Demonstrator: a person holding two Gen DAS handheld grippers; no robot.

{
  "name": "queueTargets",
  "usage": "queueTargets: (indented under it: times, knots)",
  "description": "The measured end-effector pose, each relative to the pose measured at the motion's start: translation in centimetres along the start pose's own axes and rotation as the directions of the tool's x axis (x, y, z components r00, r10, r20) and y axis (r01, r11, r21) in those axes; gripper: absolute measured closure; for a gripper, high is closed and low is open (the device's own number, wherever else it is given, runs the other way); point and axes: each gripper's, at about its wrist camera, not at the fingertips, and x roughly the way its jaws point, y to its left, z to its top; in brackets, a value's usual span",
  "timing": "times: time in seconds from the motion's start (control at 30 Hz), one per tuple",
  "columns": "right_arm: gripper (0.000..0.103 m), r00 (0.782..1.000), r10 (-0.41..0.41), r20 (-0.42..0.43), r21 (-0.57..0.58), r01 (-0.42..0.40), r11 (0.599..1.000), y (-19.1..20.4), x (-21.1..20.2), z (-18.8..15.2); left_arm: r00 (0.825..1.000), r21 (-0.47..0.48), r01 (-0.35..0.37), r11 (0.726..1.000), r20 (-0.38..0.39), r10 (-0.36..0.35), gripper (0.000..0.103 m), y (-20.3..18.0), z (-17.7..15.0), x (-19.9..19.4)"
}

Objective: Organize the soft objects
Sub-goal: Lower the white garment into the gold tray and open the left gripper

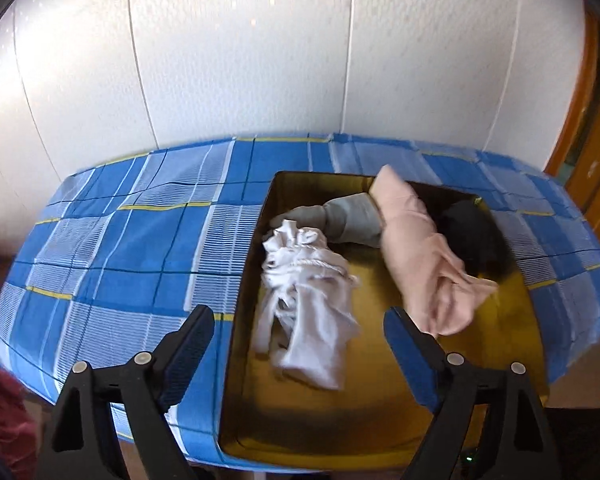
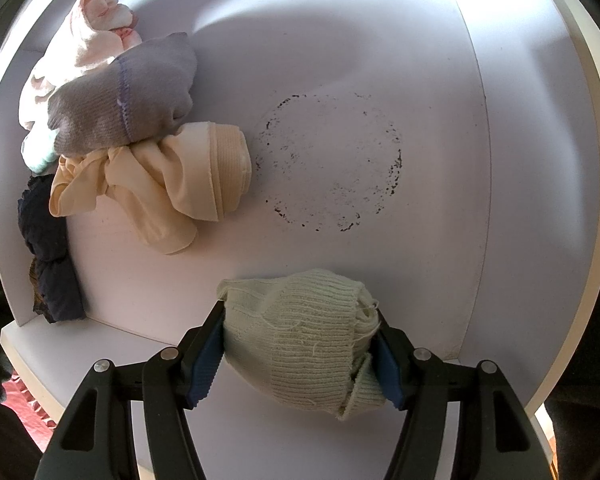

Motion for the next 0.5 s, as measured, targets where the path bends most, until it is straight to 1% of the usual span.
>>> queueTargets:
  times: [0.07,0.17,0.27,0.33,0.47,0.5]
  knots:
    - [0.037,1.0,0.0,0.001,0.0,0.0,1.0,0.1,0.0,0.0,0.999,-0.02,0.034,0.999,0.006,-0.034,0.016,0.2,-1.0,-0.7]
    - [0.037,1.0,-0.002,0.001,-0.001,0.002,1.0,0.2,0.0,-0.1,0.999,-0.04,0.052,0.998,0.0,-0.052,0.016,0.5,-2.4,-1.3]
    - [0.037,1.0,-0.004,0.001,-0.001,0.004,1.0,0.3,0.0,-0.1,0.999,-0.046,0.049,0.998,0.006,-0.048,0.016,0.7,-3.2,-1.9]
    - [0.037,1.0,-0.003,0.002,0.0,0.003,1.0,0.3,0.0,-0.1,0.998,-0.048,0.051,0.998,0.025,-0.05,0.016,0.8,-4.0,-2.6]
    - [0.037,1.0,-0.004,0.001,0.0,0.004,1.0,0.4,0.0,-0.1,0.998,-0.028,0.049,0.998,0.047,-0.048,0.016,0.4,-5.9,-3.5]
    - [0.037,1.0,-0.004,0.002,0.0,0.004,1.0,0.4,0.0,-0.1,0.998,-0.008,0.049,0.999,0.05,-0.049,0.016,0.0,-6.9,-3.7]
